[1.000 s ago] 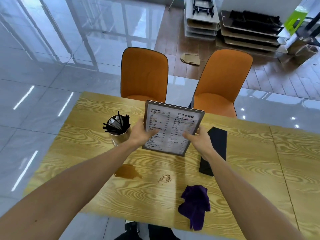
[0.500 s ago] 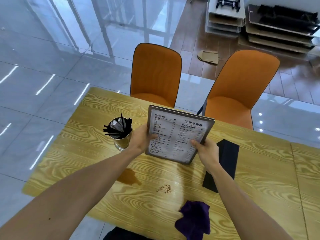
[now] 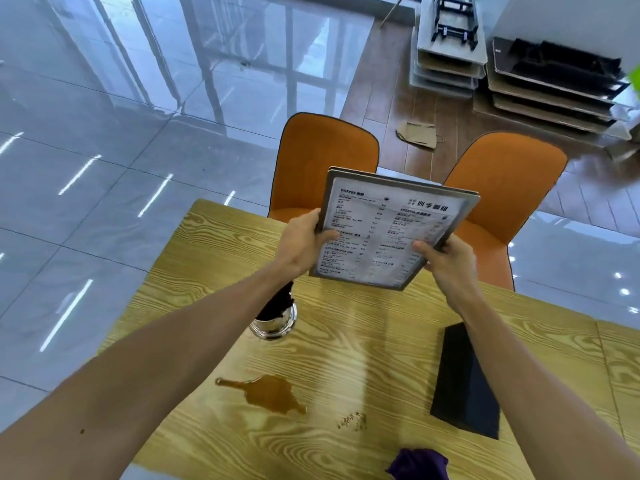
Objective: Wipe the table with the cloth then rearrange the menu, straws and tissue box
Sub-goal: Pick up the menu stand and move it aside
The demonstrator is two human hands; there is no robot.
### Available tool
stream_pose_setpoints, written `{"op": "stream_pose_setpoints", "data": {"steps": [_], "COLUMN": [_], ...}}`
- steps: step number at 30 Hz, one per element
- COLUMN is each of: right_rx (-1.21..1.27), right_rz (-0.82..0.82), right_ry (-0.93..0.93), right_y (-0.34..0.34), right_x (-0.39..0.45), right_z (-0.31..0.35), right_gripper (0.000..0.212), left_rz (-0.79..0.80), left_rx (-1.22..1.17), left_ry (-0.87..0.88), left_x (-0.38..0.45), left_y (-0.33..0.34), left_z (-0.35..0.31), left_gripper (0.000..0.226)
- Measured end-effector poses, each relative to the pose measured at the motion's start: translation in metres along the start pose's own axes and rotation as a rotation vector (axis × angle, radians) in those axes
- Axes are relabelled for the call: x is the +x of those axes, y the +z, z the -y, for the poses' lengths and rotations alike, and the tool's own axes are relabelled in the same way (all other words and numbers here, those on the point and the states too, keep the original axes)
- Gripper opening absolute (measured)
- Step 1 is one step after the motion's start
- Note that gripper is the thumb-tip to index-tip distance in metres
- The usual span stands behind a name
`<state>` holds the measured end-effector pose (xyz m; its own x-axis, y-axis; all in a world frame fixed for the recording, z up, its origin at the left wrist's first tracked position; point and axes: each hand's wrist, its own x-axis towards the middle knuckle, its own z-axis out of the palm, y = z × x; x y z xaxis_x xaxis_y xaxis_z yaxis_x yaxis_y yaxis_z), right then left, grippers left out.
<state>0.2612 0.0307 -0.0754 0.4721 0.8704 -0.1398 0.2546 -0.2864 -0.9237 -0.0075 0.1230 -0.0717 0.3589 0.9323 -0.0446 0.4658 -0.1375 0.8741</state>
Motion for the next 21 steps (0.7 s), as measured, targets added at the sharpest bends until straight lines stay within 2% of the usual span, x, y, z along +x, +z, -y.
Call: {"op": "stream_pose_setpoints", "data": {"steps": [5,12,15,21], "right_rx": [-0.013,0.013,0.005,-0.058], "right_rz": [0.015,0.184,0.243,0.331], "right_ry": [-0.036,-0.019,-0.013,-0.022], "right_y": [0.074,0.195,0.241,0.319], "right_x": [0.023,0.037,0.043,0.054], "right_z": [0.025,0.046,0.052,0.064], "right_gripper": [0.028,0.026,0.025,0.022], "left_rz": [-0.041,-0.086,-0.162,-0.279], "left_rx": [0.042,-0.044,-0.035,0.012], "left_ry": [-0.019,-0.142,-0.164,-0.264], "left_x": [0.022,0.015,0.007,-0.009], "left_y": [-0.068,-0.15,-0.178,-0.217], "left_z": [0.033,0.107,0.141,0.198], "left_gripper": [0.023,0.025,0.016,0.026]}}
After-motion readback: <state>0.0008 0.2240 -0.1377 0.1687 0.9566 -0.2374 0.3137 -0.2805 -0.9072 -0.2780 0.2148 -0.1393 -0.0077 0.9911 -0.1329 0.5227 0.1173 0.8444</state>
